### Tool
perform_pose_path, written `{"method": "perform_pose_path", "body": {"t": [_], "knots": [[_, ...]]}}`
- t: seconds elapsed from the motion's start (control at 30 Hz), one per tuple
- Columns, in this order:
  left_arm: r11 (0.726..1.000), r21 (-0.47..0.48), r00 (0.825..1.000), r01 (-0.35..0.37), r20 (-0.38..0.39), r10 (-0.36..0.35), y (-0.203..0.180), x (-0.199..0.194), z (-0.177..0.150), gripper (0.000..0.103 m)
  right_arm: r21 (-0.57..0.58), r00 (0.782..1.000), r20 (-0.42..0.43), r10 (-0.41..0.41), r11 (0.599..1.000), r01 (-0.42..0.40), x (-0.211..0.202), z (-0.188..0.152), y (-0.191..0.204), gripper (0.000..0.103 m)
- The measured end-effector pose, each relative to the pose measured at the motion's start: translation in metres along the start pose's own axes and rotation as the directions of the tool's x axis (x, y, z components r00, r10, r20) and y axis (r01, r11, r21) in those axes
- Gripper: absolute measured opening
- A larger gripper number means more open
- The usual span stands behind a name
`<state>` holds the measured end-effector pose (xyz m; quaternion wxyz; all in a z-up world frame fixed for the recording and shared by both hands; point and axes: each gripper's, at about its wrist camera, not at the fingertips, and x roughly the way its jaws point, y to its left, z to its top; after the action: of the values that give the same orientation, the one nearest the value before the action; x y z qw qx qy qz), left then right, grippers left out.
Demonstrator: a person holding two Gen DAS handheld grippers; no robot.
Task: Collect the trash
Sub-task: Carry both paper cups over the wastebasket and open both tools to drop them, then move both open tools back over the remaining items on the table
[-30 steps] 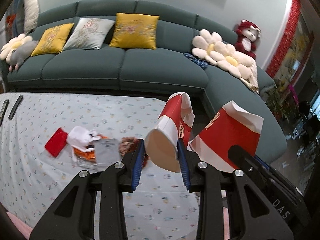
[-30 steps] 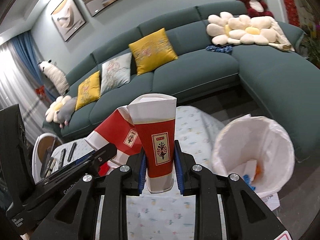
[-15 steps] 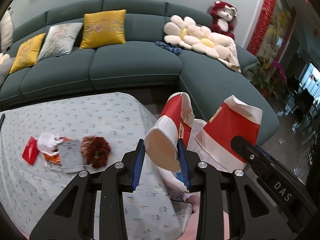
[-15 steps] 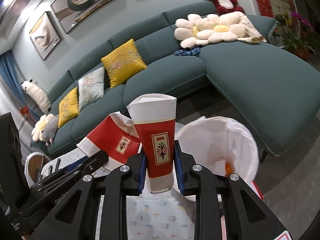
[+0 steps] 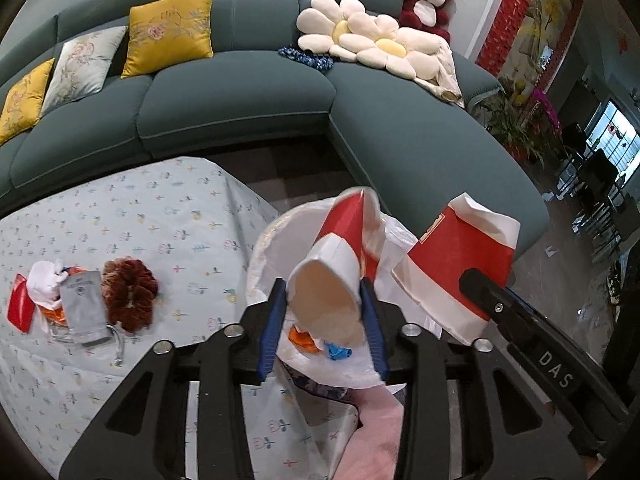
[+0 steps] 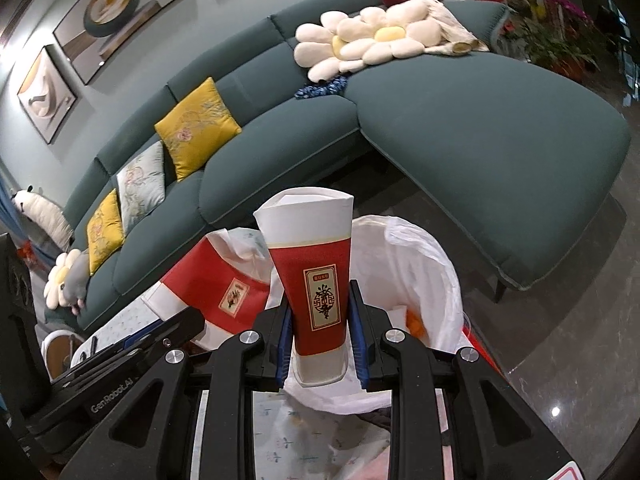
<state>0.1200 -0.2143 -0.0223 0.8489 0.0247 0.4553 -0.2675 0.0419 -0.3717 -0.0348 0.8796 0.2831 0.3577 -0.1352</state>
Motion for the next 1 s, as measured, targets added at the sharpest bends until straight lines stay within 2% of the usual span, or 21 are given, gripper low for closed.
{"method": "perform_pose_path", "body": {"t": [0.13,0.2,0.4,0.5,0.63,1.0], "knots": [[1.000,0.005,1.000,-0.008,-0.006,0.009,-0.002,0.008,-0.001,0.041,0.009,1.000,-0.014,-0.014,1.000,0.014,0.010,0.000,-0.006,0.024],[1.000,-0.003,1.000,-0.017,-0.009,0.017,-0.001,0.011,0.000,0.050,0.008,1.000,-0.021,-0.017,1.000,0.018,0.015,0.000,-0.007,0.026],[0.999,-0.040,0.999,-0.034,-0.010,0.034,0.014,0.011,-0.002,0.053,-0.005,0.999,-0.030,-0.023,1.000,0.023,0.024,0.000,0.003,0.029],[0.997,-0.054,0.999,-0.053,-0.008,0.052,0.023,0.010,-0.003,0.061,-0.010,0.999,-0.033,-0.017,1.000,0.017,0.027,0.000,0.010,0.030],[0.995,-0.082,0.998,-0.063,-0.013,0.062,0.037,0.008,-0.005,0.061,-0.030,0.999,-0.033,-0.019,0.999,0.018,0.030,-0.002,0.021,0.035],[0.985,-0.150,0.997,-0.083,-0.009,0.082,0.078,-0.002,-0.011,0.061,-0.063,0.999,-0.049,-0.018,0.998,0.015,0.033,-0.007,0.043,0.037]]}}
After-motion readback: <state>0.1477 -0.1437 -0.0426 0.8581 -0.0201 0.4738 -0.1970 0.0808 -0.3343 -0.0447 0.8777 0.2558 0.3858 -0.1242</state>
